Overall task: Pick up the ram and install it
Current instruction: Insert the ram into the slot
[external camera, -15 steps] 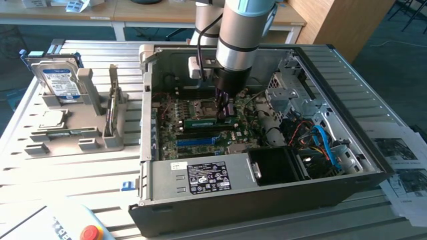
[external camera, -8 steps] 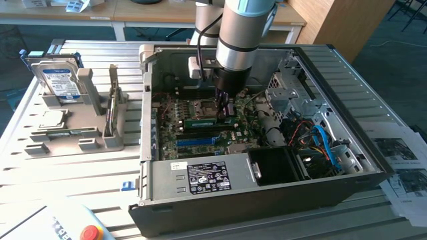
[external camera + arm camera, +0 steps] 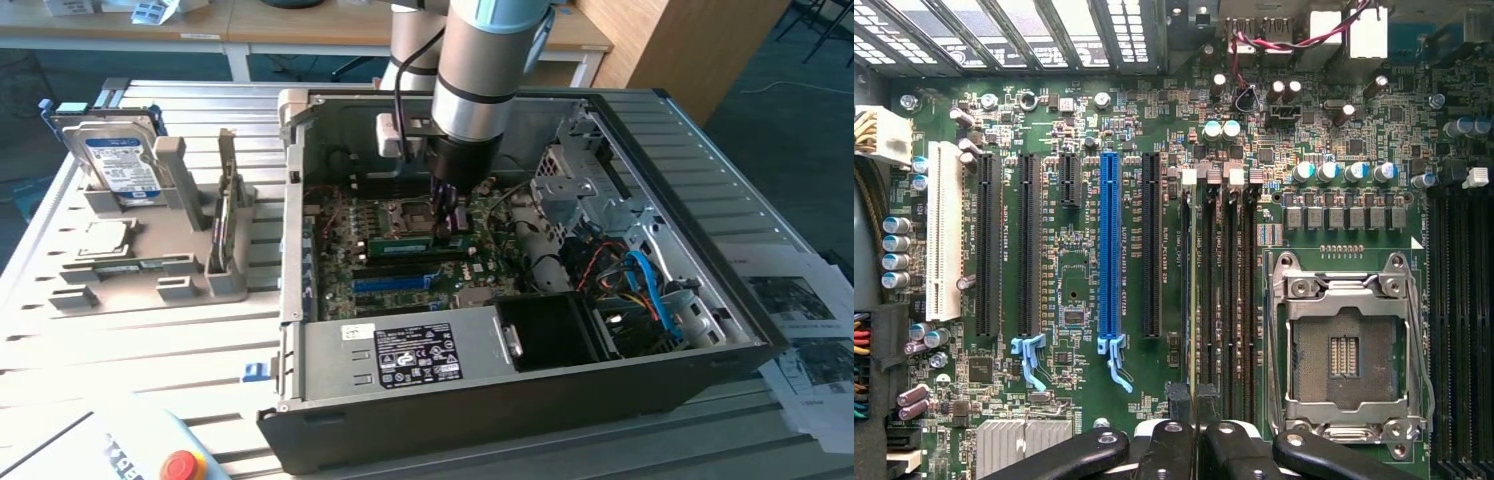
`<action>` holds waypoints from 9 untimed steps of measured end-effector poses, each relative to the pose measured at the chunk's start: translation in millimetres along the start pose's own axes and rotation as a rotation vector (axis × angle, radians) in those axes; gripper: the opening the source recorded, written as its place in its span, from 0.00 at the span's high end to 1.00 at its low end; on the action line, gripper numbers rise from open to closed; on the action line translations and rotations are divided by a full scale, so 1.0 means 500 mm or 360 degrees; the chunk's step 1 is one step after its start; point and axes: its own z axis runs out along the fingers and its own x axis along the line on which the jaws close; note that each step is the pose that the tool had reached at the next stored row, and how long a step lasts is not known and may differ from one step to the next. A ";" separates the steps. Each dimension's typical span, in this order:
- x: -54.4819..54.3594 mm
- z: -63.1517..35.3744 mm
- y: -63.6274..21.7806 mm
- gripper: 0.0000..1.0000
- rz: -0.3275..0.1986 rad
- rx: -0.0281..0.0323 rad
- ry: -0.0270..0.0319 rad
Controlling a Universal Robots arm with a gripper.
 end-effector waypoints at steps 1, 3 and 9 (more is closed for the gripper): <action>0.000 0.000 0.000 0.88 0.0000 -0.00001 0.00000; 0.000 0.000 0.000 0.88 0.0000 0.00000 0.00000; 0.000 0.000 -0.002 0.88 0.0000 0.00000 0.00000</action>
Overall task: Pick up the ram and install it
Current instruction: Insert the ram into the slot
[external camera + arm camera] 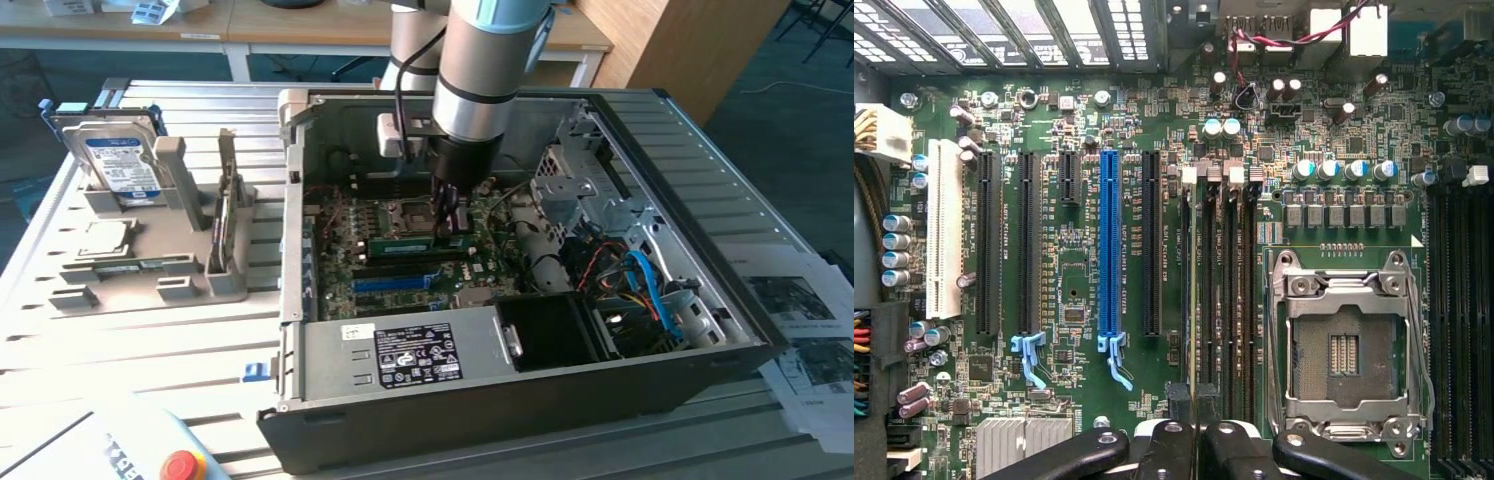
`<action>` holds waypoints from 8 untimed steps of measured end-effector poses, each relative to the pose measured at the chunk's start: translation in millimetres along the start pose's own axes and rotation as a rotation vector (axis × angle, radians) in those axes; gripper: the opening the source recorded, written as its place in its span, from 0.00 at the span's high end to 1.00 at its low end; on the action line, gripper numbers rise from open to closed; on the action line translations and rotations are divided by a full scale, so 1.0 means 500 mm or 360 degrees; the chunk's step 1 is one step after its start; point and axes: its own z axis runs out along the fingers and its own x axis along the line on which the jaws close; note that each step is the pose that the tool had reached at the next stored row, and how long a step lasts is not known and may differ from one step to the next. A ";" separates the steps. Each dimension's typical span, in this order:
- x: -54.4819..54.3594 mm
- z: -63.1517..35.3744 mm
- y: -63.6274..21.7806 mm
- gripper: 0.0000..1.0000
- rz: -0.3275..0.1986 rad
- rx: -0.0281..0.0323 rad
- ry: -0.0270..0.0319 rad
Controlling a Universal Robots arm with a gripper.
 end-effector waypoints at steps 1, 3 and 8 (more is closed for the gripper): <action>0.000 0.000 0.000 0.88 0.0000 0.00000 0.00000; 0.000 0.000 0.000 0.88 0.0000 0.00000 0.00000; 0.000 0.000 0.000 0.88 -0.0002 0.00000 0.00000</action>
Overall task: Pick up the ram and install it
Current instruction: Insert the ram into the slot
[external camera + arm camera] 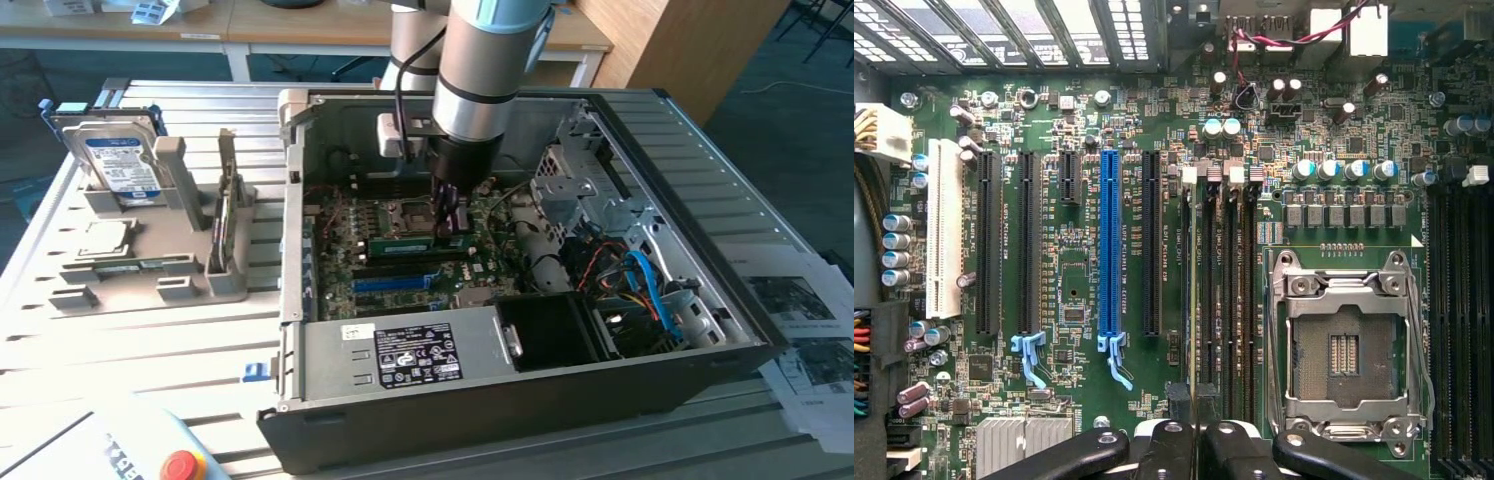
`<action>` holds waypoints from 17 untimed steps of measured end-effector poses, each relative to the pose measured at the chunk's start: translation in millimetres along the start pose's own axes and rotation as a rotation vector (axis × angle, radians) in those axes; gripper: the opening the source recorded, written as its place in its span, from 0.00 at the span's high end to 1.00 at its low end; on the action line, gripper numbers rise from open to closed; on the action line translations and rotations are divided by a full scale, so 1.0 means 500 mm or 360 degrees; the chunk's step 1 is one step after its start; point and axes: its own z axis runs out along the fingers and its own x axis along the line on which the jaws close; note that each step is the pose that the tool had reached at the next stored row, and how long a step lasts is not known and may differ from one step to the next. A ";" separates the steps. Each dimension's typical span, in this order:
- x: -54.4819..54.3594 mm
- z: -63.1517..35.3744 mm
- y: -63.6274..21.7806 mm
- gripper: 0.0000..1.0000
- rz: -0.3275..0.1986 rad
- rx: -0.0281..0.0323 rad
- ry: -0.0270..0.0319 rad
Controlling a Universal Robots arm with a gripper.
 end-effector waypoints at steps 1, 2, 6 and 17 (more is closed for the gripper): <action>0.000 0.000 0.000 0.88 -0.0001 0.00001 0.00000; 0.000 0.000 0.000 0.88 -0.0001 0.00000 0.00002; 0.000 0.000 0.000 0.88 -0.0005 0.00001 0.00002; 0.000 0.000 0.000 0.88 -0.0006 0.00001 0.00003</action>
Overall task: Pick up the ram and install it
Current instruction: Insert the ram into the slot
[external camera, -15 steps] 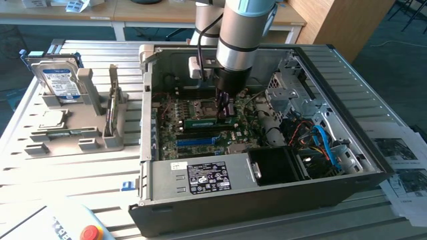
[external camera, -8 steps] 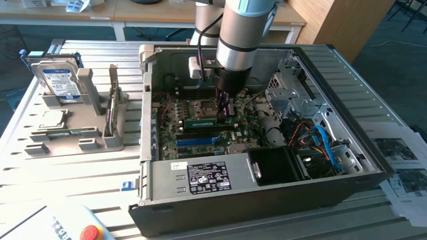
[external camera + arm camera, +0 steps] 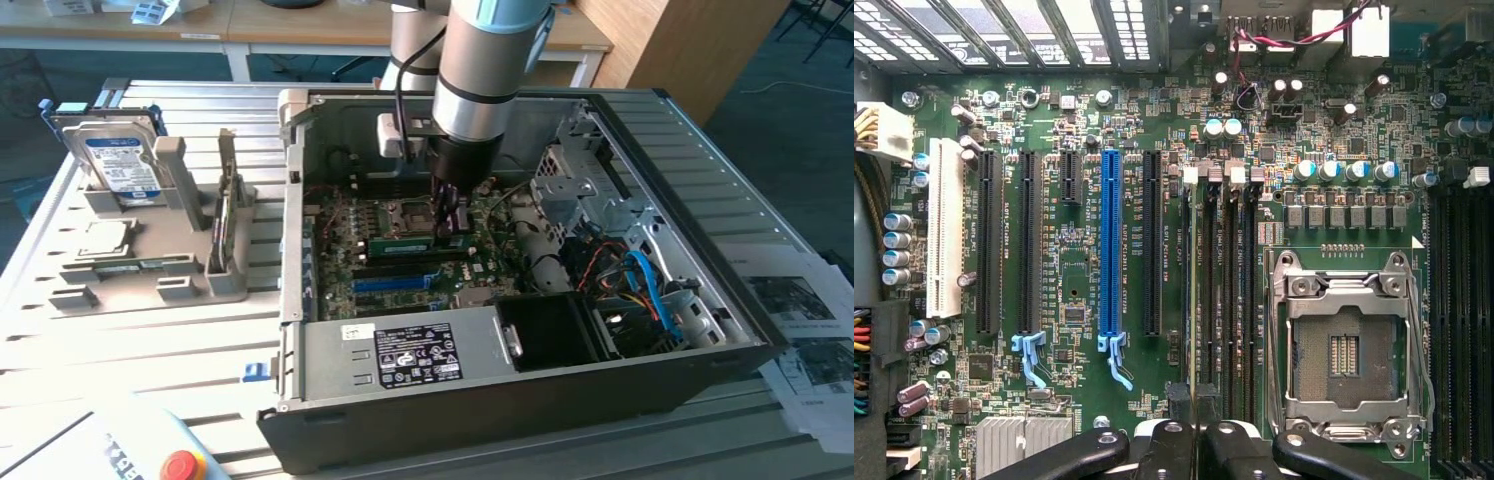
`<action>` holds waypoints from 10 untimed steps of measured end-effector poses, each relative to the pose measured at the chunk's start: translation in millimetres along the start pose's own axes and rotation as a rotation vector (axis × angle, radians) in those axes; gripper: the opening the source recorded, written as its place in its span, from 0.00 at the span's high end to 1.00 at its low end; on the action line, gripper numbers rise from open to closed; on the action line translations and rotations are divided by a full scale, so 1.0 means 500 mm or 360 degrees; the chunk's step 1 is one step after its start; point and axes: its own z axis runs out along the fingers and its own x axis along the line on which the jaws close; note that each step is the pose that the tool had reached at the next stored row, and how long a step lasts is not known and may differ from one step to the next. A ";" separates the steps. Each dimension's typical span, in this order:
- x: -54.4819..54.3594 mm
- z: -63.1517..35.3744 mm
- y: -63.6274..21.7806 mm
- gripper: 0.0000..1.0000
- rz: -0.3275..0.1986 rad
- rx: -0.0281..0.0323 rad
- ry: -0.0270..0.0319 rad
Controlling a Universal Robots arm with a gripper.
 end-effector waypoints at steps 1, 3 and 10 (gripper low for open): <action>0.000 0.000 0.000 0.88 0.0000 0.00000 -0.00001; 0.000 0.000 0.000 0.88 0.0000 -0.00036 0.00001; 0.000 0.000 -0.002 0.88 0.0000 -0.00213 0.00003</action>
